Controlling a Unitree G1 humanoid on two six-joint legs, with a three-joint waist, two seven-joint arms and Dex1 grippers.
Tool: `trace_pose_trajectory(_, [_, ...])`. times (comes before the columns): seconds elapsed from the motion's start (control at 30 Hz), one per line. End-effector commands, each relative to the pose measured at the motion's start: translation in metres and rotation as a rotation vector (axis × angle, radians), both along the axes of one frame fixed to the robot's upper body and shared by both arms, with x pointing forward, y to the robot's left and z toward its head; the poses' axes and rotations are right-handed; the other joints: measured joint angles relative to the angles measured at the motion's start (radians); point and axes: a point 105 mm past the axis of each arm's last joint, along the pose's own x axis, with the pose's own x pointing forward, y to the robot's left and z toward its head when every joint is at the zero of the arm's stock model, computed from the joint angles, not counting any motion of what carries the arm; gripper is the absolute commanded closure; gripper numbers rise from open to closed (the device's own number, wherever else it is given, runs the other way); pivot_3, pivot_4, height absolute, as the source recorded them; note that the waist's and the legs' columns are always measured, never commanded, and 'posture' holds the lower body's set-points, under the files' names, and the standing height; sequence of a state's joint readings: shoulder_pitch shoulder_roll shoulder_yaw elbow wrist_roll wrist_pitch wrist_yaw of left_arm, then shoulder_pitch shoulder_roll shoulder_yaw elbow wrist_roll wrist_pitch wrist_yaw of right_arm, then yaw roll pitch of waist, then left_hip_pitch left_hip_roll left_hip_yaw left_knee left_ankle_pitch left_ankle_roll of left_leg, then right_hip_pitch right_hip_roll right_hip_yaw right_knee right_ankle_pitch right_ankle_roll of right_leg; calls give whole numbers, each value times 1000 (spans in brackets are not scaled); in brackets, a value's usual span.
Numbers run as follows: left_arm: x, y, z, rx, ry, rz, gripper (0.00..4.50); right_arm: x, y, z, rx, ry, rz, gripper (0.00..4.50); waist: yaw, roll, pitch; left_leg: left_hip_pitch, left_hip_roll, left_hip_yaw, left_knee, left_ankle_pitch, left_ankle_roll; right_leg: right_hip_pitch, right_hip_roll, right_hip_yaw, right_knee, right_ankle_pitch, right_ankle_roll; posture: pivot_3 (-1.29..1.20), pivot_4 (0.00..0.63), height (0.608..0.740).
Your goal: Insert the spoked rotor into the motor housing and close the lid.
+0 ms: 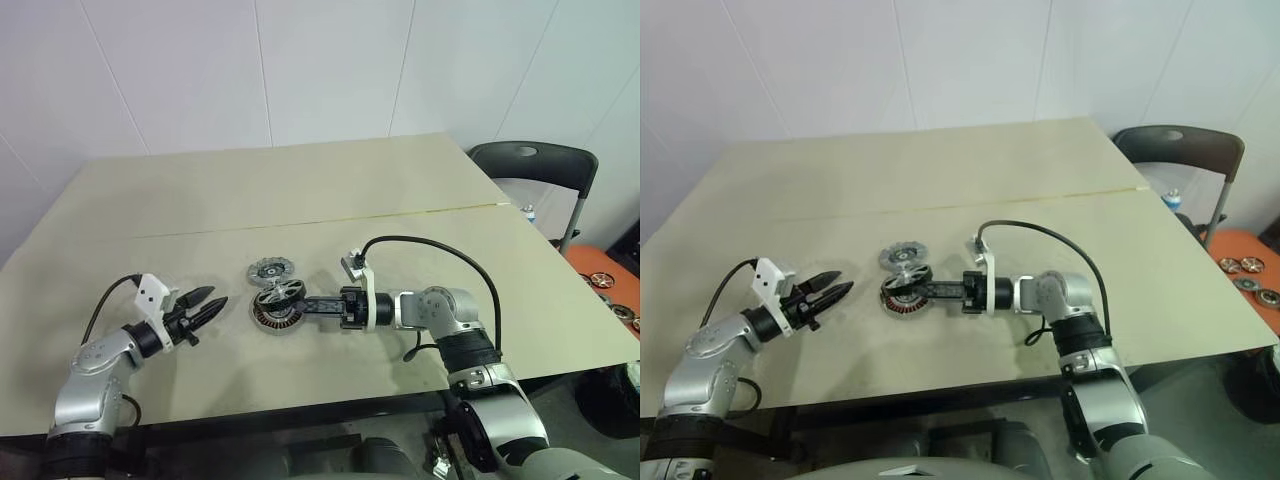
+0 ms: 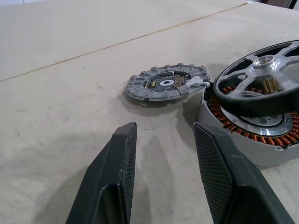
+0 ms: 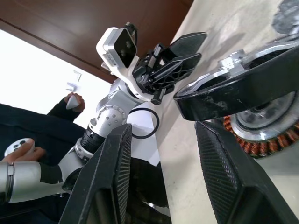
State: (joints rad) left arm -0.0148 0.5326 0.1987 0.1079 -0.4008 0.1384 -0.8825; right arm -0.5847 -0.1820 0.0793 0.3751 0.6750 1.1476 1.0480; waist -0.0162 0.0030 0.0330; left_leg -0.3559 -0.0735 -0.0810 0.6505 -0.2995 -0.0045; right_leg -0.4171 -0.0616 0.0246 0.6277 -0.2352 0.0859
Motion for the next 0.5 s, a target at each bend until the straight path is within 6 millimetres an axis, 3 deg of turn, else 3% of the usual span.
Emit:
trace_pose_trajectory(0.03, [4, -1, 9, 17, -42, -8, 2446, -3, 10, 1, -17, -70, 15, 2275, 1, 0, 0, 0, 0, 0, 0, 0, 0, 0, 0, 0, 0, 0, 0, 0, 0, 740])
trace_pose_trajectory(0.5, [4, -4, 7, 13, -37, -13, 2446, 0, 26, -14, -52, -108, -19, 2275, 0, -1, -1, 0, 0, 0, 0, 0, 0, 0, 0, 0, 1, 0, 0, 0, 0, 740])
